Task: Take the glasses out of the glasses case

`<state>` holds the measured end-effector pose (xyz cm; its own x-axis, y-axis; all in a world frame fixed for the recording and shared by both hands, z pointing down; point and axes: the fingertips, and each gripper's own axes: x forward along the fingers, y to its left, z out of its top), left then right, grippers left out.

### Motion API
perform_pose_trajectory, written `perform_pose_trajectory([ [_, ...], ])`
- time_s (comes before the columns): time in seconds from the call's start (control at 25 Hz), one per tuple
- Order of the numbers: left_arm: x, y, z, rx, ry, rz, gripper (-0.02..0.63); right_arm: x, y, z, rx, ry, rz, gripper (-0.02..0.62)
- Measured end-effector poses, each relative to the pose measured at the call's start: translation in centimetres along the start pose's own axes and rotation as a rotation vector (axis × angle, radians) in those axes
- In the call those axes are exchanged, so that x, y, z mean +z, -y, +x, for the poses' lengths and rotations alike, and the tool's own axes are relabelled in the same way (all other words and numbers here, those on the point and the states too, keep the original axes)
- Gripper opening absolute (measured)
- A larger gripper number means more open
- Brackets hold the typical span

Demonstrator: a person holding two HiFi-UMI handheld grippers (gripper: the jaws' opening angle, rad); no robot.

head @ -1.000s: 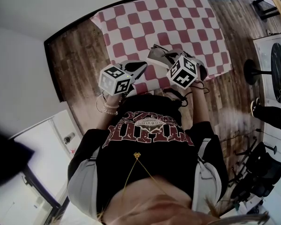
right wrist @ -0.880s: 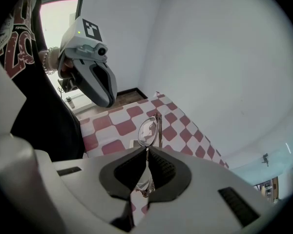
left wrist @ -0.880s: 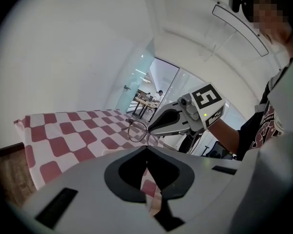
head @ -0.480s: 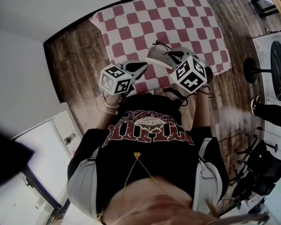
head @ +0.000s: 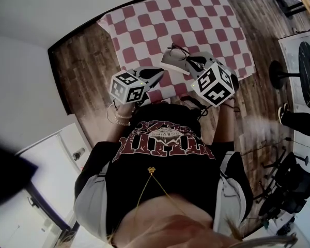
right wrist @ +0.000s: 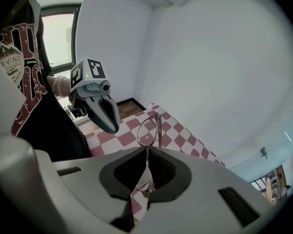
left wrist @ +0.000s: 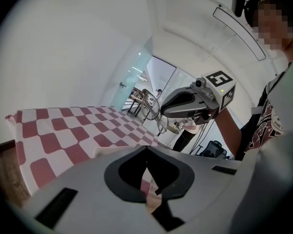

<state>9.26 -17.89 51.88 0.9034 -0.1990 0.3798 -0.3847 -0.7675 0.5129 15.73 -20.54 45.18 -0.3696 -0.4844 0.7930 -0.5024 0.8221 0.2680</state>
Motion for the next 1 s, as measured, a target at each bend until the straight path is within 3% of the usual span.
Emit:
perform_pose_trajectory([
  [1.0, -0.30, 0.06, 0.05, 0.003, -0.014, 0.006, -0.002, -0.12, -0.56, -0.38, 0.005, -0.013, -0.005, 0.030],
])
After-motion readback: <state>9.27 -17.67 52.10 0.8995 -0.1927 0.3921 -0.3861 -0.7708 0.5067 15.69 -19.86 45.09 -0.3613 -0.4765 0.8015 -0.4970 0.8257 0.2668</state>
